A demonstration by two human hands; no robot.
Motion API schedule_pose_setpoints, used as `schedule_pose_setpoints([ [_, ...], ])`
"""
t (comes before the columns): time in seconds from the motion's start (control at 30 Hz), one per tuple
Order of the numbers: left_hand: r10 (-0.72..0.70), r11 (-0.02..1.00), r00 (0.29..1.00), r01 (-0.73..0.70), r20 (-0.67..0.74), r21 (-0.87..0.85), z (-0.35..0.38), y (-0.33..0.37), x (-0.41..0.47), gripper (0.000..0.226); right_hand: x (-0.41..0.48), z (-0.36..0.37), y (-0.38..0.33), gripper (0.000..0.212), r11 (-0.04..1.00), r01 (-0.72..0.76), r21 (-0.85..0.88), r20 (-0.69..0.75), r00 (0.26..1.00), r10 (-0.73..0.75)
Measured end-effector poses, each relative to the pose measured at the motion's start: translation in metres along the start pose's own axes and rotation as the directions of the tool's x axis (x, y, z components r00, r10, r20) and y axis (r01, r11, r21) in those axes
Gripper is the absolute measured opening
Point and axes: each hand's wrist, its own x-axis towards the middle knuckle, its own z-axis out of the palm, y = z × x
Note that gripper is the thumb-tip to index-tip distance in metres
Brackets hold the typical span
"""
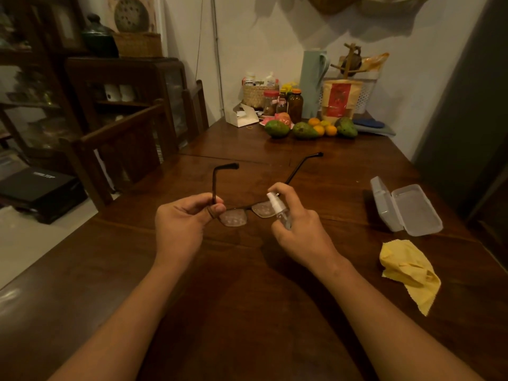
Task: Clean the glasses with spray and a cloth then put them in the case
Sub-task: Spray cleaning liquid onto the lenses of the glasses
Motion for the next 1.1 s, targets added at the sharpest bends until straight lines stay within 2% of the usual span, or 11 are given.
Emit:
schedule_pose_setpoints([
  [0.23,-0.025,0.999,1.0,0.024,-0.017,-0.029,-0.001,-0.003,0.001,0.021,0.003,-0.008,0.009,0.061,0.995,-0.093,-0.034,0.06,0.994,0.095],
  [0.47,-0.047,0.999,0.999,0.047,0.004,0.015,0.001,-0.001,-0.002,0.021,0.006,-0.019,0.008,0.055,0.991,-0.124,-0.048,0.022,0.992,0.125],
  [0.67,-0.042,0.999,0.999,0.042,-0.006,0.006,0.001,0.003,-0.004,0.02,0.002,-0.012,0.011,0.062,0.996,-0.087,-0.012,0.06,0.994,0.087],
  [0.83,0.0,0.998,1.0,0.002,-0.021,0.063,-0.003,0.0,-0.002,0.02,-0.001,-0.008,0.015,0.064,0.997,-0.071,-0.001,0.019,0.997,0.071],
  [0.97,-0.008,0.994,0.999,0.012,-0.038,0.109,-0.005,-0.007,0.001,0.032,-0.002,-0.008,0.017,0.067,0.998,-0.054,-0.021,-0.005,0.999,0.054],
  [1.03,0.041,0.986,0.999,-0.043,0.013,0.16,-0.009,-0.01,0.002,0.041,-0.002,-0.009,0.018,0.069,0.999,-0.048,-0.023,-0.013,0.999,0.047],
  [1.1,0.16,0.944,0.976,-0.195,0.147,0.267,-0.014,-0.013,0.003,0.036,-0.002,-0.011,0.018,0.069,1.0,-0.03,-0.008,-0.025,0.999,0.03],
])
